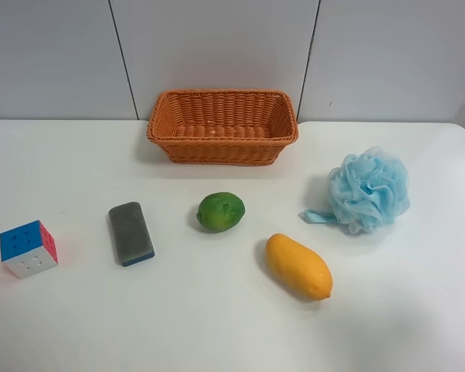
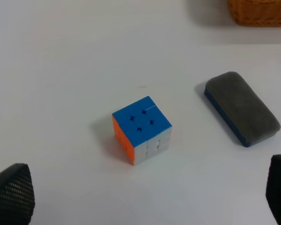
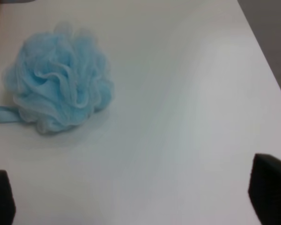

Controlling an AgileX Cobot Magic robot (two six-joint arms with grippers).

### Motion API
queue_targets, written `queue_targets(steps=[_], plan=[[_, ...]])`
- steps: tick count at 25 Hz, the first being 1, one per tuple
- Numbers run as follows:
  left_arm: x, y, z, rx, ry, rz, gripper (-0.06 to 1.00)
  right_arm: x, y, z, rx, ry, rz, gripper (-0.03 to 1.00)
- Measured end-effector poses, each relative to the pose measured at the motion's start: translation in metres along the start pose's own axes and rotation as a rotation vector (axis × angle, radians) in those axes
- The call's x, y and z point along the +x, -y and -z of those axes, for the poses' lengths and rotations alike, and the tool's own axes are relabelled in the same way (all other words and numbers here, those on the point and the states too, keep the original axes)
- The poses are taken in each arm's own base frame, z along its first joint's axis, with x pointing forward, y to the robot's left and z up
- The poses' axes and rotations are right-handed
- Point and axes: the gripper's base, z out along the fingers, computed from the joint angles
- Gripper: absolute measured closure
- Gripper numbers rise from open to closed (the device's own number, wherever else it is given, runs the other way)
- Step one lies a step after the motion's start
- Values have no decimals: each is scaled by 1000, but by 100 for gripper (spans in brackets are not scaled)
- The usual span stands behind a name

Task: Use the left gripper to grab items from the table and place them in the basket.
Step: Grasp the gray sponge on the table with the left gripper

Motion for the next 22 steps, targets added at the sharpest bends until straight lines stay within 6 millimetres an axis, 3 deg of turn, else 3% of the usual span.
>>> queue_targets(steps=[18,22], plan=[[0,0,0,-1,2,0,-5,0,0,0,0,0,0,-2],[-18,-1,8,-14,31,7,-5,0,0,0,0,0,0,-2]])
